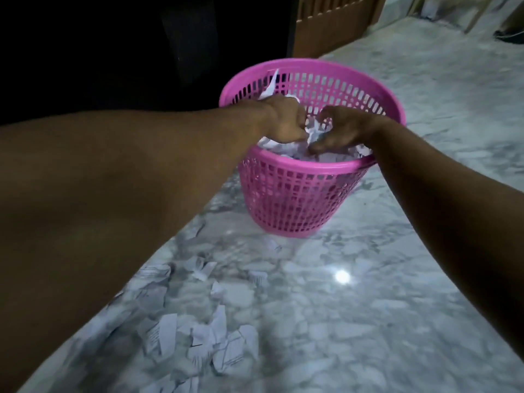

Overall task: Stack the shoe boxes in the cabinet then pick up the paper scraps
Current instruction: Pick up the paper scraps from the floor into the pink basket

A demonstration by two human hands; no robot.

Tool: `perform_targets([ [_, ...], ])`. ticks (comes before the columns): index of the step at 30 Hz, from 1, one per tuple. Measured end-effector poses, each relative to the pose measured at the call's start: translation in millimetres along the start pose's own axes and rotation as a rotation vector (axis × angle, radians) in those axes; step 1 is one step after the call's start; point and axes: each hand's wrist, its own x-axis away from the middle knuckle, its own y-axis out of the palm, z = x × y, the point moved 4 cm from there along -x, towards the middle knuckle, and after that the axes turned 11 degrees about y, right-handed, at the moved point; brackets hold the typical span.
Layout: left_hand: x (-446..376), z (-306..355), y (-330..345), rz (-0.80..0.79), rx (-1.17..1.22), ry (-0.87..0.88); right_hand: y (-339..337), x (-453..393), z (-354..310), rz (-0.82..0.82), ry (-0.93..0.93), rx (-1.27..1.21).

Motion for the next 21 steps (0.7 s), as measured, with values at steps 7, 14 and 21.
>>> perform_targets([
  [7,29,-5,-26,0.237,0.118,0.047,-15,9,-12,0.211,-0.048,0.046],
  [14,136,-21,-35,0.8,0.251,0.052,-29,73,-69,0.701,-0.372,-0.16],
  [21,294,-11,95,0.845,0.395,-0.254,101,168,-116,0.656,-0.733,-0.372],
])
